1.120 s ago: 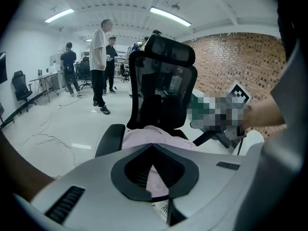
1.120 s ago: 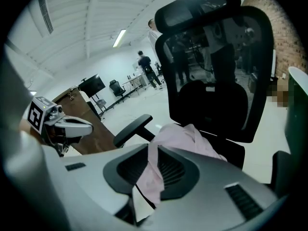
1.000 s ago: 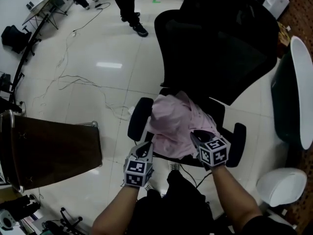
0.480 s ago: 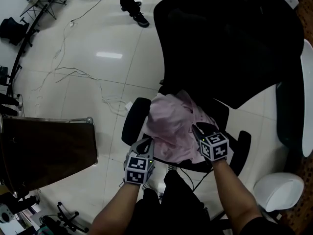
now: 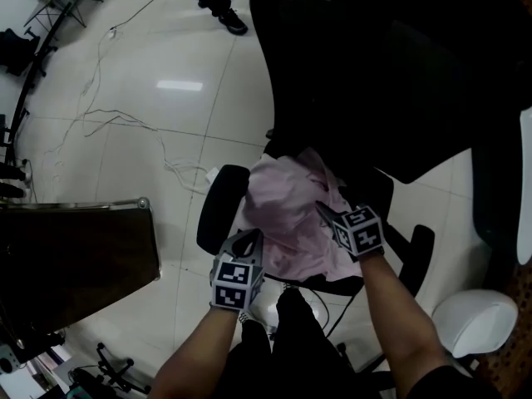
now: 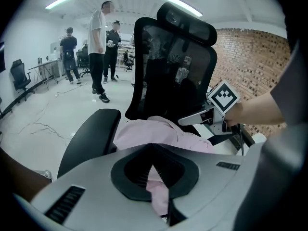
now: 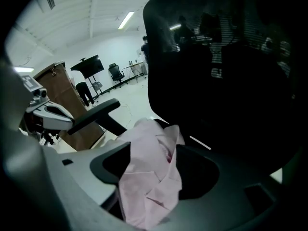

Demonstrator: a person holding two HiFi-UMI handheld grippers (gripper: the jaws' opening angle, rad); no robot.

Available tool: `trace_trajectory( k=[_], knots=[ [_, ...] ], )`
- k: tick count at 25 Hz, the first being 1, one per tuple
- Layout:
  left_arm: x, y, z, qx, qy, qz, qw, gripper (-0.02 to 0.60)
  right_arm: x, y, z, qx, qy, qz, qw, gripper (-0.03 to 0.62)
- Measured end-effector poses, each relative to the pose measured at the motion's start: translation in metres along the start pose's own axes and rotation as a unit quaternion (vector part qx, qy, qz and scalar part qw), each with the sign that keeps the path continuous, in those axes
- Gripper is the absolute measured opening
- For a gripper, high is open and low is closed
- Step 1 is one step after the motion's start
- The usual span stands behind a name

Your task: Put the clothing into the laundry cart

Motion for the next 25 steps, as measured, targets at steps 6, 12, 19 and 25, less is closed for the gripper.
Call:
trace_trajectory(
  k=[6, 12, 19, 25],
  knots=[
    [0.013, -0.005, -0.003, -0.009, -0.002, 0.004, 0.9999, -0.002, 0.039, 0.008, 0.001, -0.015, -0.021, 0.006, 1.0, 0.373],
    [0.028, -0.013, 0.01, -0.02, -0.006, -0.003, 0.9998, -0.002, 0.08, 0.021, 0.006, -0.039, -0.041, 0.03, 0.998, 0.43],
    [0.045, -0.014, 0.023, -0.038, -0.012, -0.001, 0.9992, -0.002, 0.117, 0.022, 0.015, -0.016, -0.058, 0.008, 0.998, 0.43],
    [0.056, -0.012, 0.019, -0.041, -0.007, 0.002, 0.9991, -0.002, 0.137, 0.022, 0.026, -0.03, -0.093, 0.008, 0.995, 0.431]
  ],
)
Point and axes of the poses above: the fingertips, and each gripper's own axes: x forward along the fingers, y to its right, z out of its underside, the point moved 2 cm from there along -x, backward along the fingers, and after that the axes turned 11 degrees about -y, right-handed, at the moved point
